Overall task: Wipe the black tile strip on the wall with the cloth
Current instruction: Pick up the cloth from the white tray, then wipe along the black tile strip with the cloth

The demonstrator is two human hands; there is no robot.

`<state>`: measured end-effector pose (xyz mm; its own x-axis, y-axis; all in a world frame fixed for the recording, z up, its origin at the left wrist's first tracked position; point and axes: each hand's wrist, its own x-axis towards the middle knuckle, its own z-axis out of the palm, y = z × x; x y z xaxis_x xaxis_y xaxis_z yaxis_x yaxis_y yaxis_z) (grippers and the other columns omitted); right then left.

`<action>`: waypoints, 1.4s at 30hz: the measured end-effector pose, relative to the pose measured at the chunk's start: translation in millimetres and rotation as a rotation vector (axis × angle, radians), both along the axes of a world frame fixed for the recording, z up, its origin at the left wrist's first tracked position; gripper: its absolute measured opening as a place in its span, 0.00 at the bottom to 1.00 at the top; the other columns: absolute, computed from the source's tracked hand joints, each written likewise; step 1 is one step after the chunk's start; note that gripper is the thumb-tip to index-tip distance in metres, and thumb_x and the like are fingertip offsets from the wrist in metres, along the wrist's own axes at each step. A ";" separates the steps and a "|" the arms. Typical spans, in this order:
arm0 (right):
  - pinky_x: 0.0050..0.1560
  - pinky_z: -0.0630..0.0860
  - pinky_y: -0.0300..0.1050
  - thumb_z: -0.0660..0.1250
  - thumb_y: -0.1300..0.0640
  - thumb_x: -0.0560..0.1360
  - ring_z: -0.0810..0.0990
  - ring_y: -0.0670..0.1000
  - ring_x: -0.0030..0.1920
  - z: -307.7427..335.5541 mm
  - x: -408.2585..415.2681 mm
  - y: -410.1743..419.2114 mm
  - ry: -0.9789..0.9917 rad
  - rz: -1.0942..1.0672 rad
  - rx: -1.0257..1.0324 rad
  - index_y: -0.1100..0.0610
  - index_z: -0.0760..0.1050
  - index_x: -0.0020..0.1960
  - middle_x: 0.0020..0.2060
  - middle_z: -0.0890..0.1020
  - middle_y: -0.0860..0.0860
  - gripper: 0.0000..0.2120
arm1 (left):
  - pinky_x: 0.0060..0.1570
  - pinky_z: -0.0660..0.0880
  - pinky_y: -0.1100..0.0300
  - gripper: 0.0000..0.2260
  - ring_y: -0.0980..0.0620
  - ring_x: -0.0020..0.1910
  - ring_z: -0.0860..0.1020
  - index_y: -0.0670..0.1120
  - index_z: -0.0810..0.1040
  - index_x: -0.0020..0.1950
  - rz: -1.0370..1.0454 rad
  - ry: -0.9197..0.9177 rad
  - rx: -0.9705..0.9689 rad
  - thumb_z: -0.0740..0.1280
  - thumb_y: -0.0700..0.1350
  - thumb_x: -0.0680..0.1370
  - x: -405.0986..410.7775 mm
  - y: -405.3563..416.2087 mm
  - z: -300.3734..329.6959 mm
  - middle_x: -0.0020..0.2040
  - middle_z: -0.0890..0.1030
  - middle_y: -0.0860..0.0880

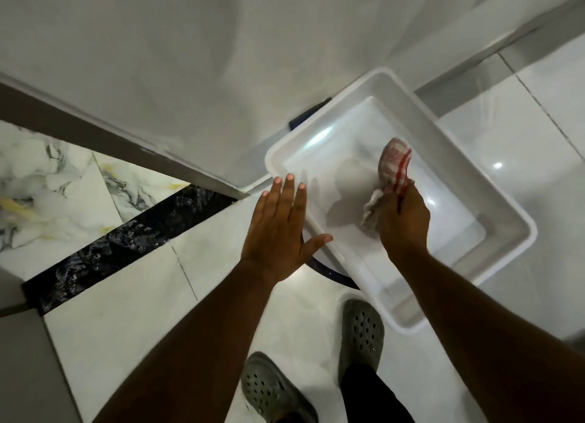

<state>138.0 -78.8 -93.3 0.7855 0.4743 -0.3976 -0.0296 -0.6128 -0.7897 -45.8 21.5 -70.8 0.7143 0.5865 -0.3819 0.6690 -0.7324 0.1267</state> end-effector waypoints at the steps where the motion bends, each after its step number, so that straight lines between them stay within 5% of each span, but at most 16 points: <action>1: 0.52 0.82 0.60 0.57 0.57 0.83 0.84 0.57 0.47 11.7 -1.9 2.9 0.019 0.006 0.019 0.59 0.75 0.60 0.47 0.84 0.56 0.11 | 0.76 0.45 0.45 0.47 0.40 0.81 0.48 0.43 0.47 0.81 0.029 -0.011 -0.002 0.42 0.75 0.73 -8.1 4.6 8.4 0.82 0.49 0.40; 6: 0.30 0.78 0.39 0.59 0.55 0.83 0.83 0.50 0.37 72.2 -45.3 13.0 -0.005 0.052 0.124 0.53 0.75 0.57 0.44 0.84 0.54 0.07 | 0.74 0.38 0.50 0.46 0.43 0.80 0.42 0.46 0.37 0.79 0.128 -0.040 0.028 0.39 0.76 0.72 -60.7 10.8 36.4 0.82 0.45 0.41; 11: 0.40 0.78 0.37 0.59 0.53 0.82 0.82 0.40 0.40 108.8 -134.8 16.5 -0.067 0.145 0.115 0.40 0.74 0.47 0.41 0.81 0.42 0.10 | 0.76 0.40 0.49 0.46 0.41 0.81 0.44 0.43 0.42 0.80 0.284 -0.077 0.015 0.41 0.74 0.73 -154.1 12.0 50.1 0.82 0.46 0.40; 14: 0.50 0.80 0.52 0.60 0.52 0.82 0.83 0.53 0.48 107.3 -189.5 24.0 -0.089 0.204 0.058 0.47 0.77 0.56 0.46 0.83 0.49 0.08 | 0.77 0.43 0.47 0.47 0.40 0.81 0.46 0.42 0.47 0.81 0.385 -0.109 0.022 0.42 0.74 0.73 -219.7 25.1 58.6 0.82 0.48 0.39; 16: 0.46 0.82 0.53 0.60 0.52 0.81 0.84 0.55 0.46 98.9 -230.4 30.5 -0.083 0.283 0.020 0.52 0.77 0.58 0.45 0.85 0.54 0.10 | 0.77 0.42 0.47 0.47 0.40 0.81 0.44 0.42 0.46 0.81 0.457 -0.088 0.008 0.40 0.74 0.72 -275.7 30.7 61.4 0.82 0.46 0.39; 19: 0.27 0.75 0.32 0.60 0.53 0.82 0.81 0.37 0.31 92.8 -276.3 54.9 -0.075 0.373 0.029 0.48 0.75 0.48 0.33 0.83 0.42 0.07 | 0.78 0.43 0.45 0.48 0.40 0.81 0.44 0.42 0.45 0.81 0.536 -0.070 0.016 0.40 0.74 0.72 -348.0 42.8 59.0 0.82 0.45 0.39; 22: 0.31 0.78 0.43 0.60 0.42 0.77 0.81 0.48 0.33 82.3 -307.1 91.5 0.042 0.424 0.033 0.47 0.75 0.46 0.31 0.82 0.44 0.11 | 0.78 0.44 0.45 0.48 0.39 0.81 0.44 0.41 0.45 0.81 0.589 -0.046 0.027 0.42 0.74 0.72 -399.5 60.9 46.9 0.81 0.46 0.38; 24: 0.31 0.80 0.45 0.58 0.36 0.74 0.83 0.51 0.34 65.6 -318.3 117.5 0.036 0.468 0.001 0.47 0.75 0.46 0.34 0.83 0.50 0.16 | 0.78 0.45 0.44 0.48 0.39 0.81 0.45 0.41 0.45 0.81 0.603 -0.027 0.031 0.42 0.74 0.72 -418.0 73.2 32.6 0.81 0.46 0.38; 27: 0.26 0.75 0.33 0.59 0.48 0.79 0.84 0.45 0.31 25.5 -337.6 154.9 -0.024 0.517 -0.011 0.48 0.75 0.44 0.33 0.84 0.47 0.10 | 0.78 0.45 0.44 0.48 0.39 0.81 0.45 0.41 0.45 0.81 0.603 -0.011 0.032 0.40 0.74 0.72 -433.5 85.3 0.2 0.81 0.47 0.38; 35: 0.24 0.73 0.36 0.51 0.57 0.86 0.79 0.48 0.26 -111.6 -353.7 234.4 0.227 0.489 0.007 0.60 0.76 0.45 0.28 0.81 0.52 0.19 | 0.78 0.44 0.46 0.49 0.41 0.81 0.43 0.41 0.44 0.81 0.656 -0.040 -0.011 0.36 0.75 0.71 -436.9 116.5 -127.9 0.82 0.44 0.39; 40: 0.41 0.81 0.51 0.57 0.58 0.83 0.84 0.52 0.44 -218.8 -342.8 272.4 -0.160 0.715 -0.147 0.55 0.73 0.60 0.45 0.83 0.56 0.09 | 0.78 0.52 0.41 0.50 0.38 0.80 0.50 0.40 0.51 0.80 0.698 0.025 -0.018 0.38 0.76 0.71 -445.3 134.9 -219.8 0.81 0.52 0.37; 42: 0.53 0.81 0.57 0.60 0.62 0.79 0.81 0.58 0.56 -253.8 -335.9 283.6 -0.388 0.846 -0.194 0.56 0.70 0.65 0.56 0.80 0.59 0.14 | 0.77 0.53 0.40 0.51 0.37 0.80 0.51 0.39 0.52 0.80 0.732 0.040 -0.023 0.39 0.76 0.71 -451.1 136.1 -253.6 0.81 0.52 0.36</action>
